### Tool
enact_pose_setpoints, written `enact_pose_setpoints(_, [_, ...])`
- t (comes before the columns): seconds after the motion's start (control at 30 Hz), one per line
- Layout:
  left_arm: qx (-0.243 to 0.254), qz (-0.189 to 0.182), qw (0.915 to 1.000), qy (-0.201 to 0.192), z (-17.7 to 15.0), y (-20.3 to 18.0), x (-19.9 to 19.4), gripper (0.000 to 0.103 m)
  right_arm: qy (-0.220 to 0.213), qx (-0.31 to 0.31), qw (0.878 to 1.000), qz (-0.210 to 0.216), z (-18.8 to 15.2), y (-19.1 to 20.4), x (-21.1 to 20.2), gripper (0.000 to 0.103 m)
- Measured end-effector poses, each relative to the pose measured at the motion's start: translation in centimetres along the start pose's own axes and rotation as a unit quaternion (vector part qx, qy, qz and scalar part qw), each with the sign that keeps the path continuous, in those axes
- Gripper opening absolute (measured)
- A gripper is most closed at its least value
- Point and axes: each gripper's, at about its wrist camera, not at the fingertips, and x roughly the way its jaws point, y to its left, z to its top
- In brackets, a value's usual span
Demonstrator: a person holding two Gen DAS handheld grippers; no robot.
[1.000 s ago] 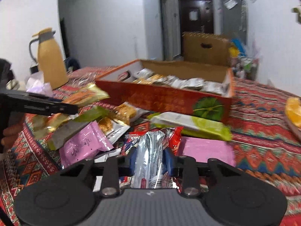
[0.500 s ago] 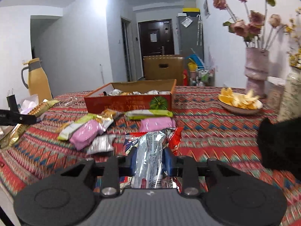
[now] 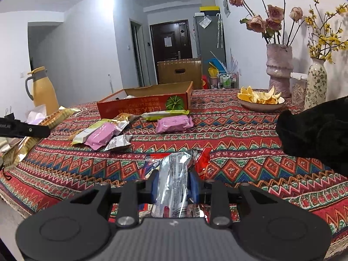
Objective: Organize snacks
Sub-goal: 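Carry both packets into the orange box and open both grippers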
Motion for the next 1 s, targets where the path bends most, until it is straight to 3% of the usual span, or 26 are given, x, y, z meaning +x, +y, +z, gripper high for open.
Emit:
enact_pose_setpoints(0.27, [-0.004,-0.012,0.9998,-0.013,2.5,0.2,2.1,0.049,-0.005,-0.021,1.000,0.004,2.1,-0.4,1.0,0.028])
enact_pose_setpoints(0.53, [-0.012,-0.030,0.9990,-0.031,10.5,2.2,8.8,0.049,-0.043,-0.064,0.997,0.030,10.9,-0.1,6.1,0.028])
enact_pose_setpoints(0.63, [-0.022,-0.032,0.9987,-0.033,14.6,3.3,12.7,0.049,-0.057,-0.080,0.995,0.035,15.5,0.3,9.8,0.028])
enact_pose_setpoints(0.8, [-0.050,-0.048,0.9974,-0.018,21.3,4.9,20.4,0.049,-0.050,-0.081,0.994,0.049,22.8,0.8,19.4,0.028])
enact_pose_setpoints(0.87, [-0.061,-0.058,0.9964,-0.010,23.1,5.3,23.4,0.049,-0.035,-0.081,0.995,0.052,24.6,0.9,23.5,0.028])
enact_pose_setpoints(1.0, [-0.071,-0.037,0.9967,0.009,24.2,5.8,28.9,0.049,-0.010,-0.073,0.997,0.028,26.2,1.2,30.6,0.028])
